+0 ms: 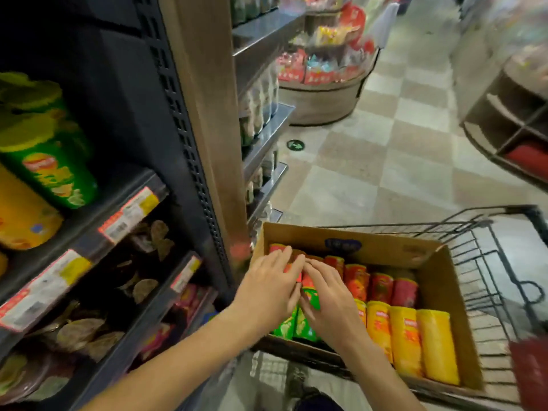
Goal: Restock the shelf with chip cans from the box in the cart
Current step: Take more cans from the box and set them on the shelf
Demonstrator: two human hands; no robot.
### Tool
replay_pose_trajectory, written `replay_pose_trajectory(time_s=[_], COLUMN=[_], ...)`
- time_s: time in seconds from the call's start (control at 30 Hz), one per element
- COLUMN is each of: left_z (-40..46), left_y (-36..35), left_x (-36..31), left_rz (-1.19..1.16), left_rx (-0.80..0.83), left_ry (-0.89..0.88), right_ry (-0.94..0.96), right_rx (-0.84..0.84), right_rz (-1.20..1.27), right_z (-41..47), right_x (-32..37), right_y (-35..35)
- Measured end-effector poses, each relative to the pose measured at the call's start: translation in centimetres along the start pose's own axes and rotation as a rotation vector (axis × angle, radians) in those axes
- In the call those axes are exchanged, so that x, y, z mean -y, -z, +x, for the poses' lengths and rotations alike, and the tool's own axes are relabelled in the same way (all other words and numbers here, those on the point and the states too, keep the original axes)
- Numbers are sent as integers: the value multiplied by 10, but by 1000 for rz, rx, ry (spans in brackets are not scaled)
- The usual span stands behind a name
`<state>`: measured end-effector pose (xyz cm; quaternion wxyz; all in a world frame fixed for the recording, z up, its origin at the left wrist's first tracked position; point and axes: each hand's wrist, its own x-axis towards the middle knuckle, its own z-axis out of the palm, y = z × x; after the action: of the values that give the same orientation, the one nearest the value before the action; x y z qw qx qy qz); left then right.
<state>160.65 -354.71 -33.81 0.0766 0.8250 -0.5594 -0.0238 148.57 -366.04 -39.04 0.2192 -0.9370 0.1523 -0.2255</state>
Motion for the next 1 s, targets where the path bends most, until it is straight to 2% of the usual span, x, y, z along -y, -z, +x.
replay_pose_trajectory(time_s=[0.13, 0.33, 0.5, 0.73, 1.0], left_z=[55, 105, 137, 161, 179], left_y=[-44, -99, -124, -152, -187], left_x=[-26, -48, -53, -56, -56], left_rz=[17, 51, 99, 79, 70], left_rx=[148, 354, 431, 533, 616], left_ry=[-51, -92, -87, -29, -31], right_ry=[-159, -582, -837, -1009, -1083], right_rx=[30, 298, 497, 621, 545], right_rz=[-1, 4, -22, 30, 53], right_z=[-16, -32, -15, -6, -5], right_x=[-71, -184, -257, -296, -306], right_y=[-1, -29, -50, -84, -87])
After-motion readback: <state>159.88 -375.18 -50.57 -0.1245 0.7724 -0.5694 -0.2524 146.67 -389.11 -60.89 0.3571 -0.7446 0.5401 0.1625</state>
